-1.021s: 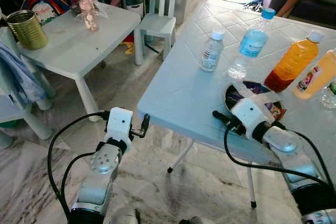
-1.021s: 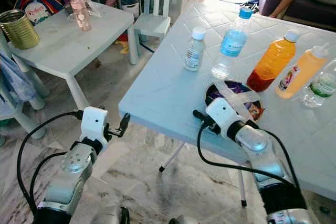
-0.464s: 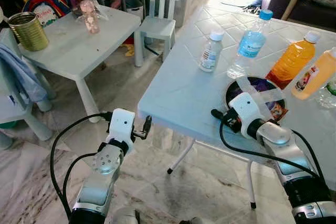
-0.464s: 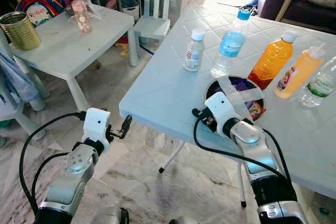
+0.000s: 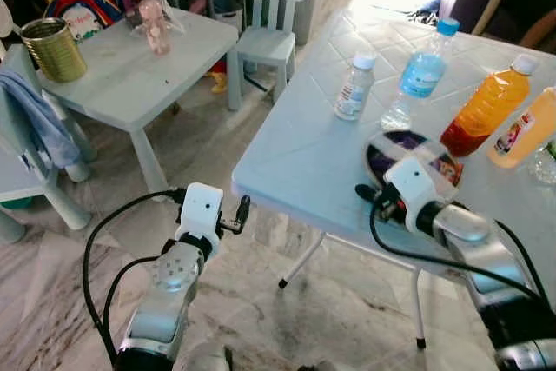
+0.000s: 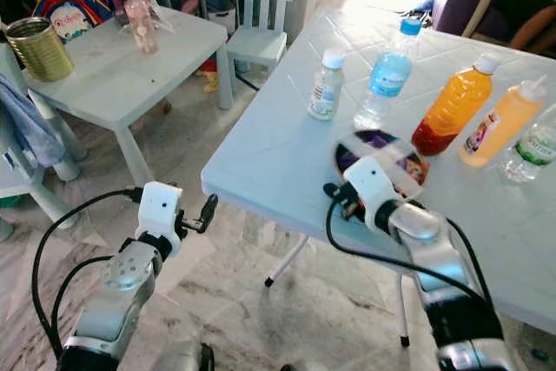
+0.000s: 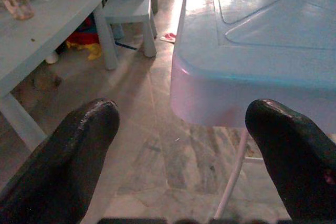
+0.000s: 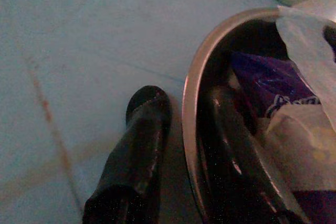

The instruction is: Restocking fridge

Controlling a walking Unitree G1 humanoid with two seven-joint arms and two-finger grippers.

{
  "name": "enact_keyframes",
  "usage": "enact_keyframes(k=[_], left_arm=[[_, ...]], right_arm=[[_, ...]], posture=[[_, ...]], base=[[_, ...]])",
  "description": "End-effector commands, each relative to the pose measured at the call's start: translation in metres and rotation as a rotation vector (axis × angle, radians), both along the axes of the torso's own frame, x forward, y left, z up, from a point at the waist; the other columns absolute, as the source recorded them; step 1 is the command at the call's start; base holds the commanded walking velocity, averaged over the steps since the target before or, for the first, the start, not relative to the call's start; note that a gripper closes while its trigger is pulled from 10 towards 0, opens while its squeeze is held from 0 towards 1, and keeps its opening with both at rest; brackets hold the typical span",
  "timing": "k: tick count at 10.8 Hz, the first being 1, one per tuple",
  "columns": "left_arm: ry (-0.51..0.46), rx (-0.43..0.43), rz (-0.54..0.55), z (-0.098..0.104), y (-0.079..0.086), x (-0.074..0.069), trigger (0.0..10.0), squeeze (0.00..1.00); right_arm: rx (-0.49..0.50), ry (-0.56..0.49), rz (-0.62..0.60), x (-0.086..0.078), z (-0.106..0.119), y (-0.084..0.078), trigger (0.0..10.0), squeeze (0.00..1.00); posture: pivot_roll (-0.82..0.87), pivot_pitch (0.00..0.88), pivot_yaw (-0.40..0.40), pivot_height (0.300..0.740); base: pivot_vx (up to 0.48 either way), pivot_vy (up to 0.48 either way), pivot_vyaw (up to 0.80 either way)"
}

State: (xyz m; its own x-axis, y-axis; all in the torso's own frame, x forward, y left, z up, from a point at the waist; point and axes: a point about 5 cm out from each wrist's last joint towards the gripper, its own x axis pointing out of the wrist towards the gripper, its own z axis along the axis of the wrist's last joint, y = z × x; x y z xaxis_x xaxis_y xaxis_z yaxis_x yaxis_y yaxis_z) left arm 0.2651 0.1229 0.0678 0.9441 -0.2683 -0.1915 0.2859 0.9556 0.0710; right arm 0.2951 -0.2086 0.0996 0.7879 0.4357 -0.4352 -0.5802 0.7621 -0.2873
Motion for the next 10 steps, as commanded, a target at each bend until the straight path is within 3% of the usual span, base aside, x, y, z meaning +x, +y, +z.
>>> enact_keyframes(k=[1,4,8,9,10], left_arm=[[0.006,0.009,-0.013,0.0,-0.001,-0.001,10.0,0.0],[0.017,0.013,-0.015,-0.002,0.0,-0.002,10.0,0.0],[0.021,0.019,-0.012,-0.002,0.001,-0.001,10.0,0.0],[0.023,0.019,-0.007,-0.002,0.001,-0.001,10.0,0.0],[0.023,0.016,0.0,-0.002,0.002,-0.001,10.0,0.0]], right_arm=[[-0.009,0.121,0.036,-0.014,-0.019,-0.002,0.0,0.0],[-0.101,0.144,0.13,-0.028,-0.013,-0.021,0.0,0.0],[-0.25,0.17,0.301,-0.043,-0.015,-0.029,0.0,0.0],[-0.265,0.147,0.36,-0.047,-0.015,-0.028,0.0,0.0],[-0.266,0.038,0.407,-0.044,-0.007,-0.02,0.0,0.0]], posture=[[0.1,0.059,-0.031,0.74],[0.1,0.06,-0.026,0.74],[0.1,0.059,-0.031,0.74],[0.1,0.059,-0.032,0.74],[0.1,0.06,-0.033,0.74]], base=[[0.0,0.0,0.0],[0.0,0.0,0.0],[0.0,0.0,0.0],[0.0,0.0,0.0],[0.0,0.0,0.0]])
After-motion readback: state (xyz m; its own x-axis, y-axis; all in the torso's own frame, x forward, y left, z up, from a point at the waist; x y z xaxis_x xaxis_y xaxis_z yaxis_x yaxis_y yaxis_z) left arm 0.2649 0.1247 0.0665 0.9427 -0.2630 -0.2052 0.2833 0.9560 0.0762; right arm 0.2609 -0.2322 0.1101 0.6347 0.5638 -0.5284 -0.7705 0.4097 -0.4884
